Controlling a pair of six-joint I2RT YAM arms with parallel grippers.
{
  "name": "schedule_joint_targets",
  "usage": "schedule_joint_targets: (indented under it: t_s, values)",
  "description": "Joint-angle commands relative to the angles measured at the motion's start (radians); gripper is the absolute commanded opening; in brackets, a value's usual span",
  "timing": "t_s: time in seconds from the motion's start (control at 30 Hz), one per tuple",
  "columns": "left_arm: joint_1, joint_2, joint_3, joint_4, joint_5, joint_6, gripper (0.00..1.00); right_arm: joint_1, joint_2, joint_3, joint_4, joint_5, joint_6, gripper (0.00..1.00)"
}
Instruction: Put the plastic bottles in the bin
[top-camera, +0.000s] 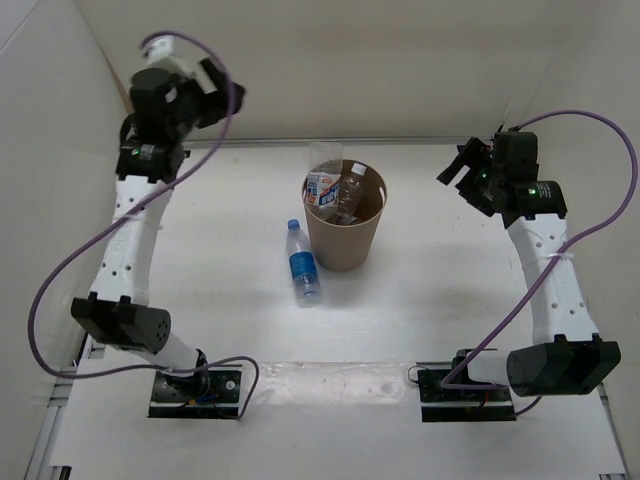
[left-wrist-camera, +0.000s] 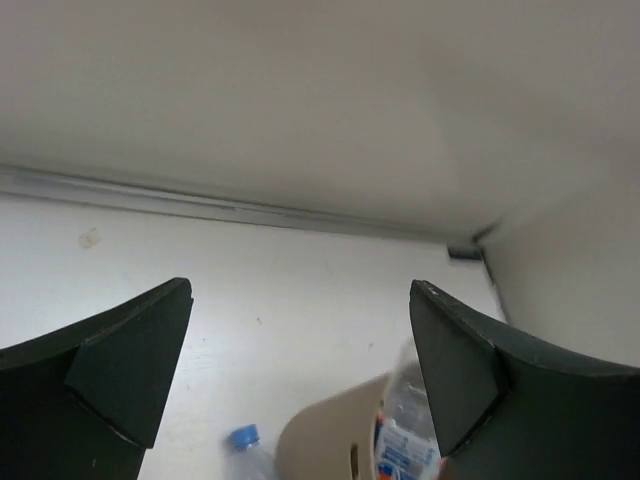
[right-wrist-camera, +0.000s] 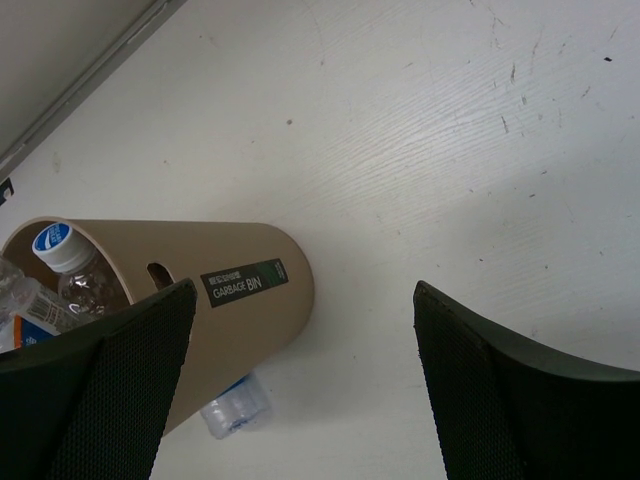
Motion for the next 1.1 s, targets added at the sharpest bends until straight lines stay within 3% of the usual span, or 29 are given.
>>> schedule_joint_targets:
  t_s: [0.0,0.03,0.07,0.13,0.27,0.3,0.37,0.7,1.07]
  values:
    - [0.210,-0.049,-0.277,0.009,0.105,-0.388,1.00,0.004,-0.006,-0.005,0.009,0.001,0.007,0.90]
    - [0.226,-0.073,-0.342,0.073,0.129,-0.429,1.00,0.001,-0.006,-0.005,0.012,0.000,0.007,0.90]
    - [0.237,-0.099,-0.514,0.139,0.149,-0.493,1.00,-0.002,-0.010,-0.008,0.012,0.001,0.007,0.90]
    - [0.245,-0.133,-0.591,0.169,0.160,-0.480,1.00,-0.004,-0.006,-0.009,0.015,-0.003,0.007,0.90]
    - [0.193,-0.173,-0.726,0.086,0.092,-0.286,1.00,-0.014,-0.008,-0.018,0.012,-0.008,0.007,0.90]
    - [0.130,-0.173,-0.740,0.085,0.087,-0.244,1.00,-0.016,-0.006,-0.017,0.013,-0.009,0.009,0.90]
    - [0.110,-0.163,-0.793,0.101,0.086,-0.227,1.00,-0.019,-0.005,-0.022,0.013,-0.017,0.012,0.90]
    - [-0.068,-0.037,-0.887,0.146,0.127,-0.233,1.00,-0.047,-0.003,-0.038,0.010,-0.026,0.026,0.90]
    - [-0.127,0.107,-0.844,0.167,0.144,-0.353,1.00,-0.063,-0.014,-0.074,-0.004,-0.014,0.021,0.90]
